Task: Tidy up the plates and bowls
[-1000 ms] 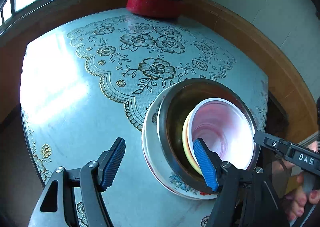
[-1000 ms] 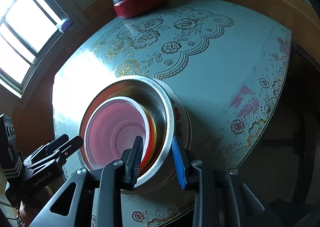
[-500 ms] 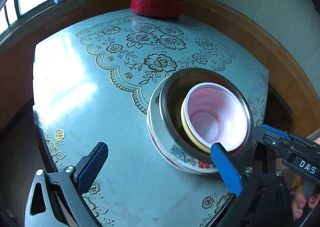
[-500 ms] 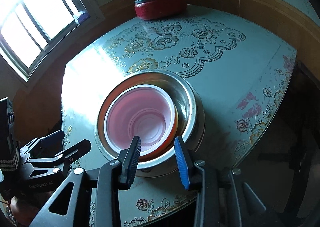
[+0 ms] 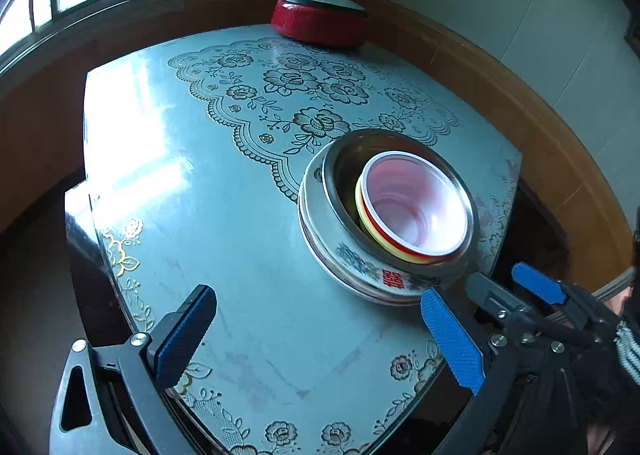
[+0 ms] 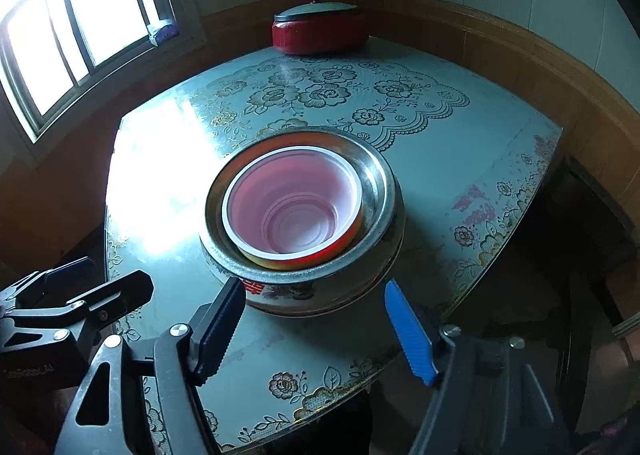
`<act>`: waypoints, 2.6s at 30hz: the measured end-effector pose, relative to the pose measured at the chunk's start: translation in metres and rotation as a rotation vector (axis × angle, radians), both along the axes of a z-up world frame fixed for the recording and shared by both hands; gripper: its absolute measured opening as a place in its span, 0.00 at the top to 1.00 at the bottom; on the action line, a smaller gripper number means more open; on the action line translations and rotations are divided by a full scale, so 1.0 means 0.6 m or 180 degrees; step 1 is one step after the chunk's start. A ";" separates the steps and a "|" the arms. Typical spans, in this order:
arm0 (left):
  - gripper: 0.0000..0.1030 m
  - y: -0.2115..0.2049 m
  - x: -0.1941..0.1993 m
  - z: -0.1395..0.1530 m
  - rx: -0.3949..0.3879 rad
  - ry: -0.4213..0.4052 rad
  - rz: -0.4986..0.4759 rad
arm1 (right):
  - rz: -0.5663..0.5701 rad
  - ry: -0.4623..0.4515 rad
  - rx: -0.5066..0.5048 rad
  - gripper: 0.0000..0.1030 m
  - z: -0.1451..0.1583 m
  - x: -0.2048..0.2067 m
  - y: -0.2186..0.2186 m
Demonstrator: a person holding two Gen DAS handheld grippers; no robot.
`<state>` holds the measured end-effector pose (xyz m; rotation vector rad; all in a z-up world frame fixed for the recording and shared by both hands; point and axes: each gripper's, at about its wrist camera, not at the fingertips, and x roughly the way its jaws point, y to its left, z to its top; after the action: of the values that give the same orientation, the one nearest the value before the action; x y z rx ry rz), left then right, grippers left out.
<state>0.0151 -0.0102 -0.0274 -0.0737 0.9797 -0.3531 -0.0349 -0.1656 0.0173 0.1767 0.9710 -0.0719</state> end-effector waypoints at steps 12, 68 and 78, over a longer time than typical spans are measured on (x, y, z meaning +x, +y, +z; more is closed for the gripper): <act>0.00 0.029 -0.043 0.013 0.0375 -0.0347 0.0153 | -0.0207 -0.0097 -0.0218 0.28 -0.007 -0.037 0.021; 0.00 0.022 -0.052 0.004 0.0526 -0.0323 0.0178 | -0.0190 -0.0121 -0.0282 0.28 0.011 -0.046 0.028; 0.00 0.010 -0.046 0.003 0.0632 -0.0346 0.0175 | -0.0238 -0.0141 -0.0298 0.28 0.014 -0.043 0.025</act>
<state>-0.0125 -0.0040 -0.0254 0.0980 0.8990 -0.2058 -0.0606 -0.1505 0.0256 0.1277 0.9148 -0.1810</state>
